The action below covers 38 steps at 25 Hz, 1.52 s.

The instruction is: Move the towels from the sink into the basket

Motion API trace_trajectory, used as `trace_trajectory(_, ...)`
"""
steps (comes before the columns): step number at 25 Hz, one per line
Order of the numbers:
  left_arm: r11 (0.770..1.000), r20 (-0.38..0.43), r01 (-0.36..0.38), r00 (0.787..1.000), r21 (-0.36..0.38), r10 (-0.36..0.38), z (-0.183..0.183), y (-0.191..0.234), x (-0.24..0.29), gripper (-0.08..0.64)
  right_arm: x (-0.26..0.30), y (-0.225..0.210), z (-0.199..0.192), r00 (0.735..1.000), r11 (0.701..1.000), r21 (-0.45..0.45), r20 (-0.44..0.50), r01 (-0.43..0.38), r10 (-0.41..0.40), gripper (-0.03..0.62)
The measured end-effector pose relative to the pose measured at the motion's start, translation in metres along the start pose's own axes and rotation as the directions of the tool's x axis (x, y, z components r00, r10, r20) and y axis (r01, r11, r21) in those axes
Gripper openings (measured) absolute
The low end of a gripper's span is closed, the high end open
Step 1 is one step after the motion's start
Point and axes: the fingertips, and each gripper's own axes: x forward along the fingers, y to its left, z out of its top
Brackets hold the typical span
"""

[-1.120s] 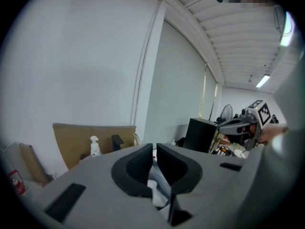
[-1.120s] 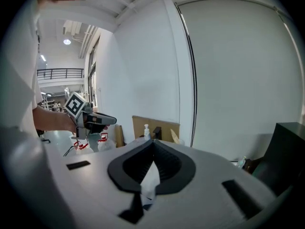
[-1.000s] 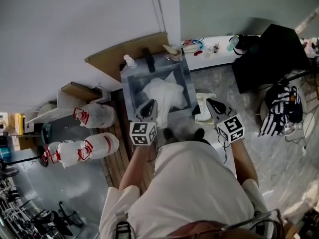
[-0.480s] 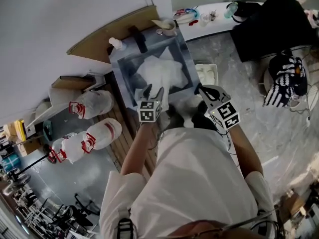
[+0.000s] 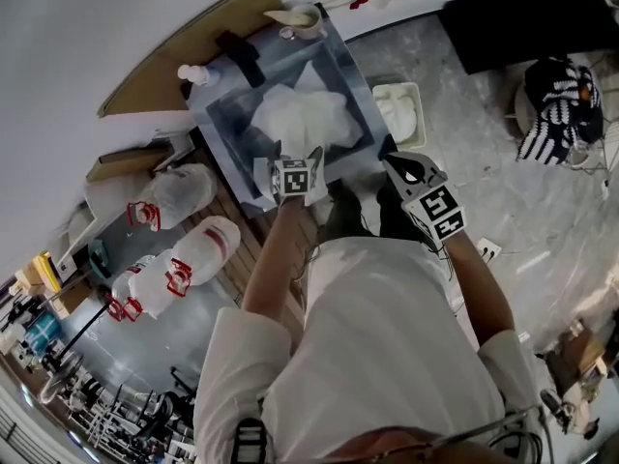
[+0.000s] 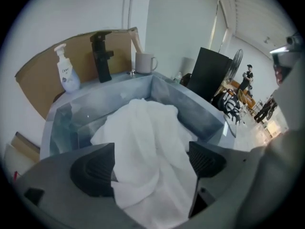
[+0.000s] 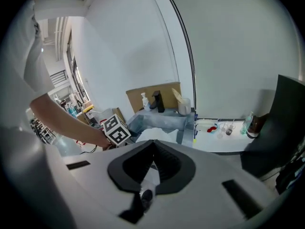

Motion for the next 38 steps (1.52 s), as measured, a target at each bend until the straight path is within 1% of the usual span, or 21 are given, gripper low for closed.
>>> trace_trajectory(3, 1.0, -0.025, -0.016, 1.0, -0.026, 0.015, -0.006, -0.001, 0.022, 0.508, 0.003, -0.004, -0.014, 1.0, 0.999, 0.033, -0.018, 0.015, -0.015, 0.003)
trace_trajectory(4, 0.999, -0.046, -0.016, 0.999, -0.032, 0.014, -0.011, -0.003, 0.029, 0.518, 0.004, -0.005, -0.018, 1.0, 0.999, 0.043, -0.024, 0.021, -0.02, 0.003)
trace_trajectory(7, 0.999, -0.155, -0.029, 0.988, -0.042, 0.022, -0.03, 0.002, 0.044, 0.518, 0.004, -0.008, -0.026, 0.999, 0.997, 0.067, -0.037, 0.035, -0.033, 0.004)
trace_trajectory(8, 0.999, -0.18, -0.035, 0.983, -0.042, 0.027, -0.035, 0.007, 0.047, 0.517, 0.003, -0.009, -0.028, 0.999, 0.997, 0.071, -0.04, 0.039, -0.036, 0.003)
trace_trajectory(10, 0.999, -0.193, -0.034, 0.981, -0.041, 0.026, -0.04, 0.014, 0.048, 0.511, 0.002, -0.011, -0.031, 0.998, 0.996, 0.075, -0.042, 0.044, -0.041, 0.004)
trace_trajectory(11, 0.999, -0.187, -0.036, 0.982, -0.041, 0.028, -0.041, 0.018, 0.046, 0.486, 0.002, -0.013, -0.032, 0.998, 0.996, 0.076, -0.042, 0.046, -0.043, 0.004)
trace_trajectory(13, 0.997, -0.162, -0.065, 0.985, -0.052, 0.055, -0.044, 0.029, 0.038, 0.196, 0.0, -0.014, -0.033, 0.998, 0.996, 0.075, -0.043, 0.049, -0.046, 0.003)
trace_trajectory(14, 0.995, -0.151, -0.075, 0.986, -0.069, 0.064, -0.046, 0.034, 0.033, 0.159, 0.0, -0.015, -0.033, 0.998, 0.996, 0.073, -0.042, 0.05, -0.047, 0.003)
trace_trajectory(16, 0.992, -0.135, -0.066, 0.99, -0.108, 0.051, -0.048, 0.037, 0.02, 0.118, -0.001, -0.014, -0.031, 0.998, 0.997, 0.068, -0.036, 0.048, -0.046, 0.003)
trace_trajectory(18, 0.991, -0.103, -0.047, 0.994, -0.122, 0.035, -0.04, 0.034, 0.003, 0.1, -0.001, -0.013, -0.028, 0.999, 0.997, 0.06, -0.029, 0.045, -0.043, 0.004)
trace_trajectory(21, 0.991, -0.049, -0.026, 0.999, -0.13, 0.02, -0.032, 0.028, -0.018, 0.091, -0.003, -0.009, -0.023, 0.999, 0.998, 0.046, -0.02, 0.037, -0.036, 0.003)
trace_trajectory(25, 0.986, 0.01, -0.038, 0.999, -0.163, 0.04, -0.025, 0.027, -0.043, 0.089, -0.008, -0.004, -0.017, 1.0, 0.999, 0.022, -0.007, 0.028, -0.028, 0.003)
trace_trajectory(28, 0.983, 0.069, -0.043, 0.996, -0.181, 0.056, -0.014, 0.029, -0.065, 0.089, -0.011, -0.002, -0.013, 1.0, 1.0, 0.004, 0.001, 0.025, -0.025, 0.003)
trace_trajectory(32, 0.984, 0.166, -0.036, 0.984, -0.175, 0.065, 0.008, 0.027, -0.103, 0.089, -0.017, 0.003, -0.004, 1.0, 1.0, -0.024, 0.017, 0.02, -0.02, 0.003)
trace_trajectory(38, 0.987, 0.291, -0.035, 0.953, -0.159, 0.081, 0.038, 0.016, -0.164, 0.089, -0.034, 0.007, 0.015, 0.998, 0.998, -0.066, 0.059, 0.021, -0.017, 0.003)
